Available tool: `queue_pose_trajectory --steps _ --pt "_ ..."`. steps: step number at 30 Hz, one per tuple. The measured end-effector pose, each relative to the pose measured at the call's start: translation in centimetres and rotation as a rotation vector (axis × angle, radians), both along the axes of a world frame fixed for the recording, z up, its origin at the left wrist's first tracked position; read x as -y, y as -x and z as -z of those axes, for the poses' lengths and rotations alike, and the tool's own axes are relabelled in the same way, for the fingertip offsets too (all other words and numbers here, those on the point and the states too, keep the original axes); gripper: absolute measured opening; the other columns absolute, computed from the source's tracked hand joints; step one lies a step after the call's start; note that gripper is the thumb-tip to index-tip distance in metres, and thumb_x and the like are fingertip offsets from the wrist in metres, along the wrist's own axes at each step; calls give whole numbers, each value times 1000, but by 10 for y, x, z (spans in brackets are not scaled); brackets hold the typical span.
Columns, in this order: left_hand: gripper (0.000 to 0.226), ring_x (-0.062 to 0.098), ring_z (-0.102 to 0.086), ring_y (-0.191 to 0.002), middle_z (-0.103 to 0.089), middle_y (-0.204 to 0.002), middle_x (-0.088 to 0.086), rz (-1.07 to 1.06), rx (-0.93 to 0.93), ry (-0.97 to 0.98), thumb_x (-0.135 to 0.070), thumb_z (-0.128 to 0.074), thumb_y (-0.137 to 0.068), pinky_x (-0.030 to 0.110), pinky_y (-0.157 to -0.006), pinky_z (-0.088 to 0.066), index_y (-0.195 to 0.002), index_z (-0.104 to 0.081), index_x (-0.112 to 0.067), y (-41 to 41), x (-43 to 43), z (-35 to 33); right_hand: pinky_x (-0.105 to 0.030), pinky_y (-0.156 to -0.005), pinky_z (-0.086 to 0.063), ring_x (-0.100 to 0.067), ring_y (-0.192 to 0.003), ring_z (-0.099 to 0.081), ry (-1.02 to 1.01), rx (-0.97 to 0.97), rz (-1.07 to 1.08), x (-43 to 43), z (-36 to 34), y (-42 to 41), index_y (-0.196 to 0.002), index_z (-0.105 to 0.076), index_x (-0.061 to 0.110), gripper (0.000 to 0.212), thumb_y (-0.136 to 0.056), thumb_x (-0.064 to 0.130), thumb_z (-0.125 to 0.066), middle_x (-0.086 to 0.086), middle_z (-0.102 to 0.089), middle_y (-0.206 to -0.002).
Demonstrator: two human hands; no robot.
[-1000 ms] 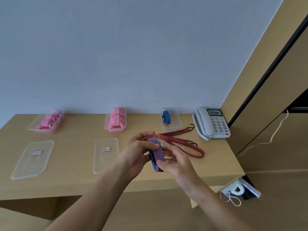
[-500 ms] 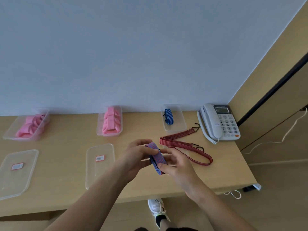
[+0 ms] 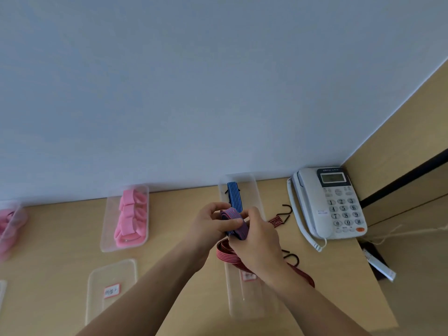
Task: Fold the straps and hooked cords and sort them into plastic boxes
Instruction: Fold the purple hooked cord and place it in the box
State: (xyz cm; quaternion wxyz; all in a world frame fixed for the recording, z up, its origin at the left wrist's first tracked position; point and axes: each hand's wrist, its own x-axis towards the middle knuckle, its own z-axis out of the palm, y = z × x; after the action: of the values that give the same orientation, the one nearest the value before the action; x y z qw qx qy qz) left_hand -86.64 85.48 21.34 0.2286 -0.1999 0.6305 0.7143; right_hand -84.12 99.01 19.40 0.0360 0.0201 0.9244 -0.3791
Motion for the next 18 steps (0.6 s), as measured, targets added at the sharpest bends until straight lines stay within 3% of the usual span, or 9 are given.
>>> queue_pose_trajectory --steps 2,4,8,10,12,15,18 --pt "36 17 -78 -90 -78 -106 8 -21 1 -27 -8 -78 -89 26 -75 -62 -122 -64 -12 17 -4 4 -18 -52 -45 -11 -67 -64 40 17 28 -4 4 16 -105 -47 28 41 -77 31 -77 9 -65 -78" --pt "29 16 -78 -94 -77 -109 8 -48 20 -49 -18 -73 -95 23 -73 -59 -123 -64 -13 33 -8 9 -28 -56 -52 -12 -64 -64 99 32 86 -6 9 31 -104 -51 26 40 -75 30 -78 7 -66 -77" --pt "21 17 -76 -89 -80 -104 5 -50 57 -135 -23 -60 -104 27 -75 -60 -115 -72 -10 57 -13 19 -36 -59 -53 -12 -63 -63 152 32 199 -7 18 54 -109 -54 26 43 -74 25 -79 10 -63 -74" --pt "22 17 -72 -88 -78 -102 5 -44 79 -101 -23 -60 -103 31 -80 -63 -111 -76 -9 64 -16 25 -31 -55 -51 -12 -63 -63 124 24 241 -10 22 64 -109 -52 27 43 -75 26 -79 13 -61 -73" --pt "19 16 -69 -91 -78 -101 1 -4 43 82 -25 -62 -101 35 -83 -60 -105 -78 -15 71 -19 32 -24 -51 -44 -14 -64 -61 48 20 260 -13 25 74 -106 -48 28 41 -76 26 -77 13 -60 -74" --pt "18 9 -66 -96 -73 -107 -8 33 -101 563 -31 -67 -95 33 -85 -53 -110 -74 -25 80 -19 44 -31 -50 -37 -23 -66 -56 -203 -12 215 -16 29 90 -107 -47 19 38 -78 23 -71 3 -57 -72" --pt "30 13 -60 -98 -64 -115 -6 53 -154 716 -24 -72 -90 26 -83 -44 -120 -69 -23 84 -16 53 -31 -55 -34 -26 -76 -55 -403 -18 123 -8 31 100 -109 -48 14 40 -78 22 -71 0 -57 -76"
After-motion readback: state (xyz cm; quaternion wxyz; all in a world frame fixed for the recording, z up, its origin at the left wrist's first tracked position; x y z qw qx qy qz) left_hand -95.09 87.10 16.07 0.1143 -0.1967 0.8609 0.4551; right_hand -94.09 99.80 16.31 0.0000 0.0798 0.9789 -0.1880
